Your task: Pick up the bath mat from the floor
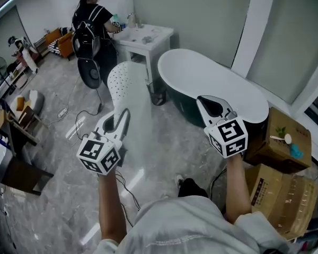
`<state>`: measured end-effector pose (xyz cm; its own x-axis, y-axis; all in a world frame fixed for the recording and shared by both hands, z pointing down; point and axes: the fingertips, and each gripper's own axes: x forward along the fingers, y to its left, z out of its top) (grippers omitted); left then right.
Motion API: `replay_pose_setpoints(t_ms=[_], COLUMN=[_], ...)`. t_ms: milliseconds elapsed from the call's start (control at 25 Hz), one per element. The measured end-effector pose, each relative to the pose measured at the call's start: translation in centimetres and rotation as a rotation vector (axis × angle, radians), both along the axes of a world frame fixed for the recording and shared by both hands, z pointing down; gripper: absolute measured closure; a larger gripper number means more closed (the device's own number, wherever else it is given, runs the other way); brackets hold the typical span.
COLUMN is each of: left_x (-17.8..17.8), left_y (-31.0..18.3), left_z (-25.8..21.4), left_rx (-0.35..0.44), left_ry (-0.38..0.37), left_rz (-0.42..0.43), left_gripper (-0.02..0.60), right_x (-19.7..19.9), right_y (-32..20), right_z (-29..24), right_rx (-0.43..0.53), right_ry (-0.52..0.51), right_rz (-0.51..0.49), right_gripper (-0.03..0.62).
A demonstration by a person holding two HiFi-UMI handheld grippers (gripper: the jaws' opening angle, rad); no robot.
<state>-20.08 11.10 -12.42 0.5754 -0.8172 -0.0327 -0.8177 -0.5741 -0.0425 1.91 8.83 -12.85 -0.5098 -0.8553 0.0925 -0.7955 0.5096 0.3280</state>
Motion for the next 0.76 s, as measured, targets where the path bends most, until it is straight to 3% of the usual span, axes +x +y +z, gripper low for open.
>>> replay_pose_setpoints(t_ms=[200,760], left_x=[-0.3,-0.4], left_y=[1.0,-0.3], left_z=[0.3,1.4], left_rx=[0.009,-0.007], left_ry=[-0.049,-0.057], left_rz=[0.001,-0.016], left_gripper=[0.545,0.545], right_x=[-1.2,-1.6], right_y=[0.3,-0.9], right_z=[0.3,0.7], right_rx=[-0.004,-0.016], right_ry=[0.002,0.013], right_rz=[-0.018,-0.023], right_gripper=[0.579,0.579])
